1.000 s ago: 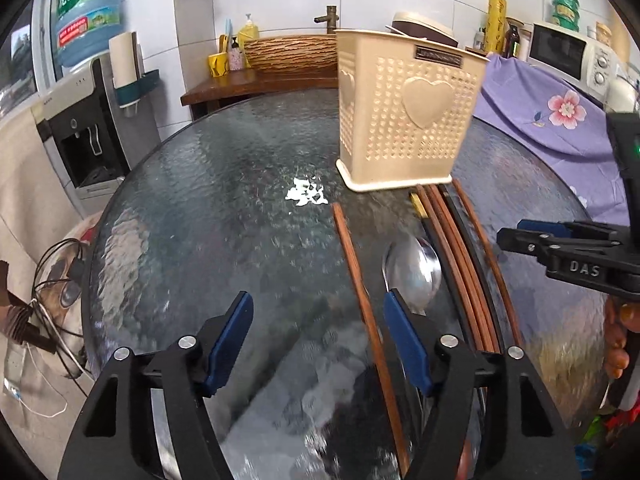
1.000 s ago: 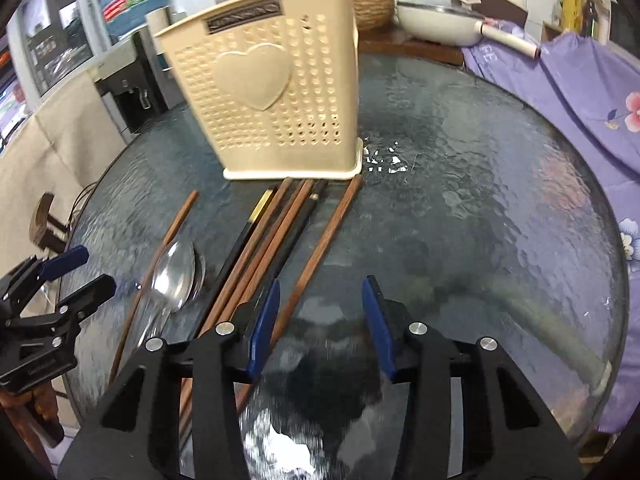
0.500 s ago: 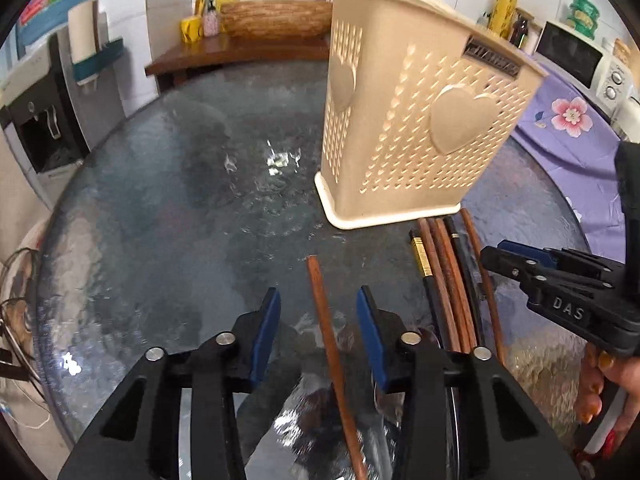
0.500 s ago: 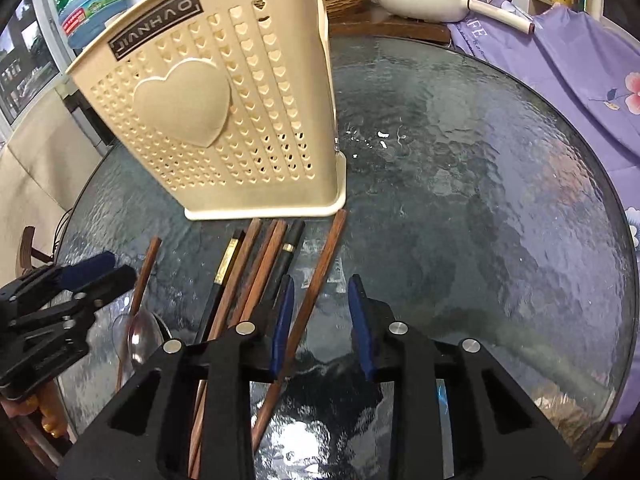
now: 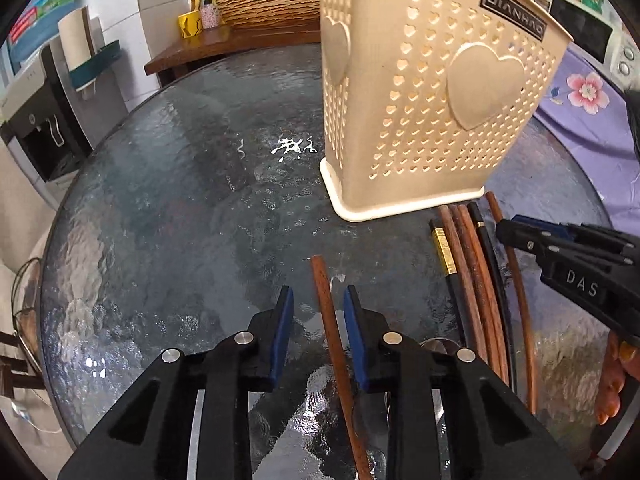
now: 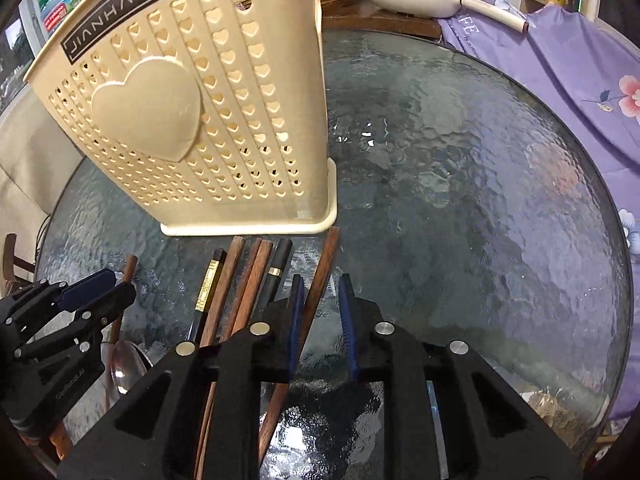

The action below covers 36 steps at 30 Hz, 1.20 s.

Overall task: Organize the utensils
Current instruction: 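Grasp a brown chopstick with the left tool while the right tool grasps another brown chopstick, then lift both chopsticks and lower them into the cream holder with both tools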

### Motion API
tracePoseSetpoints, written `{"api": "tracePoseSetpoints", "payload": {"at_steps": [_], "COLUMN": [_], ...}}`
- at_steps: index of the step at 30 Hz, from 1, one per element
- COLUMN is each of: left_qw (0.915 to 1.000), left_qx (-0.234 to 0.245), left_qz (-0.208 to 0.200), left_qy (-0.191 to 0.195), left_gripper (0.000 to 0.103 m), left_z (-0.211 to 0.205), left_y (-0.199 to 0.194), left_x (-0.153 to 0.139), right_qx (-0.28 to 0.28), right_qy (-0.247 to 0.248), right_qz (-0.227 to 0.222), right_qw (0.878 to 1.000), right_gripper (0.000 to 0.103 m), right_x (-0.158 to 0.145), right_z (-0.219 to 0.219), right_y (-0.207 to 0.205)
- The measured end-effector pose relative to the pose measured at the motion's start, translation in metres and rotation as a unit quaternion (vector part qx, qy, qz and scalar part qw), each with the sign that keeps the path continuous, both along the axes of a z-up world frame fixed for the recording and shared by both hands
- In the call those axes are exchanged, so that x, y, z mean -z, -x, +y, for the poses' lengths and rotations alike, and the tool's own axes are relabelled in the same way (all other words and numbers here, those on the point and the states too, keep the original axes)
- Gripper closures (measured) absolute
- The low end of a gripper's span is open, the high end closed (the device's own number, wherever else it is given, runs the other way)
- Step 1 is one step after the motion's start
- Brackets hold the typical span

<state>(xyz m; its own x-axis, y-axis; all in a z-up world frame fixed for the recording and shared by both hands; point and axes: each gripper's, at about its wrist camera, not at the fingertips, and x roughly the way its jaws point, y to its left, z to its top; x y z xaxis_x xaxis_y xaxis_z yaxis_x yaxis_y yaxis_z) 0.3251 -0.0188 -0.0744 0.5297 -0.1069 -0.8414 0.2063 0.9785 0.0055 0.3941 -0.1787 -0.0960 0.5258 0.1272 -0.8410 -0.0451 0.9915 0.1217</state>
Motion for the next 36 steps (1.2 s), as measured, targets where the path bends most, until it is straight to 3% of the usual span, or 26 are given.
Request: {"api": "tracePoseSetpoints", "payload": {"at_steps": [12, 29, 36], "left_qw": [0.9998, 0.9996, 0.9996], "left_qx": [-0.003, -0.008, -0.018], "left_qz": [-0.005, -0.022, -0.013], "left_qy": [-0.017, -0.019, 0.015], "left_gripper": [0.095, 0.096, 0.096], "left_z": [-0.01, -0.017, -0.004], "left_y": [-0.006, 0.004, 0.001], "left_x": [0.001, 0.002, 0.0], "right_qx": [0.001, -0.019, -0.014], "right_qy": [0.019, 0.061, 0.004], "right_qz": [-0.004, -0.031, -0.048], "right_qw": [1.0, 0.997, 0.999], "right_gripper": [0.093, 0.095, 0.095], "right_x": [0.001, 0.004, 0.002], "right_z": [-0.003, 0.019, 0.002], "right_y": [-0.002, 0.028, 0.037]}}
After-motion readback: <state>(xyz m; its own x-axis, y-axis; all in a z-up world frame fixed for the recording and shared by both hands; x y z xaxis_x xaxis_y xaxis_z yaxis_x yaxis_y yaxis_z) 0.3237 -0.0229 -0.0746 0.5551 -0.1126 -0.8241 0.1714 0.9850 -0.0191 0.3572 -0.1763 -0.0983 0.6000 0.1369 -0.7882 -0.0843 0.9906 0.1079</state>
